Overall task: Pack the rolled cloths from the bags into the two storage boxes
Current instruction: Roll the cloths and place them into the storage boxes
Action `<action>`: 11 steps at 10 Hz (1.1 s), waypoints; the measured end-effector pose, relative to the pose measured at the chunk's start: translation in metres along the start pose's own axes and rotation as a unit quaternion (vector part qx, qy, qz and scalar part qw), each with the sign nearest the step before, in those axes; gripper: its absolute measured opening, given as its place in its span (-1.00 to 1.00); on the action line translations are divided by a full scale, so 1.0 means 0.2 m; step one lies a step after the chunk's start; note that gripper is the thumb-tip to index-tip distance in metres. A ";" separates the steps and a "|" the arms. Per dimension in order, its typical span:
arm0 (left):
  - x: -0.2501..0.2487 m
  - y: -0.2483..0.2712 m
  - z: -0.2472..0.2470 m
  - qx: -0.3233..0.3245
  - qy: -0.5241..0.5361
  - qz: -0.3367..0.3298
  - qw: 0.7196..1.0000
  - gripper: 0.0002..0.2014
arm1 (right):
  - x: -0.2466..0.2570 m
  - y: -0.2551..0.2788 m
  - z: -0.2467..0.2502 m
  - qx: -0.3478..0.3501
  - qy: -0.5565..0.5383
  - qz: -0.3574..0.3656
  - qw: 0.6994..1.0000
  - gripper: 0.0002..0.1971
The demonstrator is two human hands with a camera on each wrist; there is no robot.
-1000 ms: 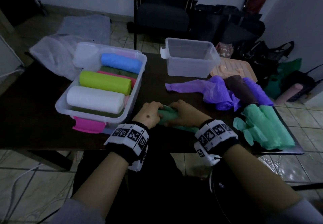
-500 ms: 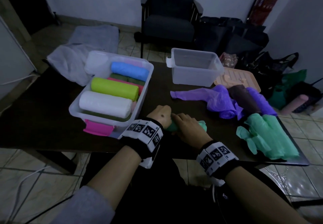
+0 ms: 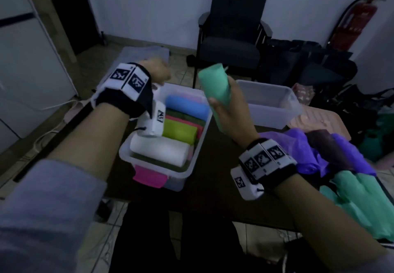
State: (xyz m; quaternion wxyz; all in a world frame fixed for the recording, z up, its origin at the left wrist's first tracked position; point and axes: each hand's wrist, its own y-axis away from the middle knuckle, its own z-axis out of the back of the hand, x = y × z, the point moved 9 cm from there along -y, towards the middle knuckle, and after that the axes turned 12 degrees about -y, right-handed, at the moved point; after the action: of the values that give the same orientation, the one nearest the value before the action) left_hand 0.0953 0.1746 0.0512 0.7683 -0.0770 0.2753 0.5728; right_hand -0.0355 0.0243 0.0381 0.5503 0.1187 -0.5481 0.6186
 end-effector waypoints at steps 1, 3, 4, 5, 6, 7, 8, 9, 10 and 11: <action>0.25 -0.10 -0.11 0.090 0.010 0.074 0.993 -0.77 | 0.06 -0.13 -0.17 0.037 -0.059 -0.002 0.998 -0.43; 0.41 -0.10 -0.24 0.169 0.130 0.130 0.968 -0.32 | -0.09 -0.19 -0.49 0.207 0.054 -0.082 0.973 -0.38; 0.40 -0.09 -0.26 0.190 0.157 0.121 0.962 -0.35 | -0.13 -0.17 -0.57 0.281 0.130 -0.100 0.946 -0.36; 0.43 -0.11 -0.30 0.219 0.175 0.122 0.952 -0.36 | -0.17 -0.18 -0.62 0.313 0.173 -0.098 0.929 -0.45; 0.47 -0.13 -0.32 0.231 0.168 0.120 0.951 -0.49 | -0.22 -0.17 -0.65 0.335 0.170 -0.130 0.917 -0.45; 0.47 -0.14 -0.34 0.209 0.162 0.115 0.958 -0.72 | -0.28 -0.12 -0.68 0.378 0.216 -0.156 0.887 -0.40; 0.45 -0.16 -0.33 0.179 0.117 0.106 0.971 -0.70 | -0.30 -0.10 -0.69 0.382 0.233 -0.165 0.879 -0.40; 0.44 -0.17 -0.29 0.157 -0.027 0.079 0.984 -0.63 | -0.29 -0.11 -0.66 0.342 0.208 -0.156 0.903 -0.44; 0.42 -0.18 -0.22 0.092 -0.152 0.050 0.983 -0.59 | -0.28 -0.05 -0.60 0.318 0.257 -0.158 0.899 -0.41; 0.41 -0.19 -0.23 0.079 -0.222 0.034 0.971 -0.59 | -0.27 0.08 -0.60 0.351 0.293 -0.177 0.872 -0.28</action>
State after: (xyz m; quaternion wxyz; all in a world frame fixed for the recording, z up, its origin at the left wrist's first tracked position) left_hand 0.1306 0.2108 -0.0357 0.7942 0.1227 0.1446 0.5773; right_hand 0.0269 0.0942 -0.0559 0.7080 0.2126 -0.0784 0.6688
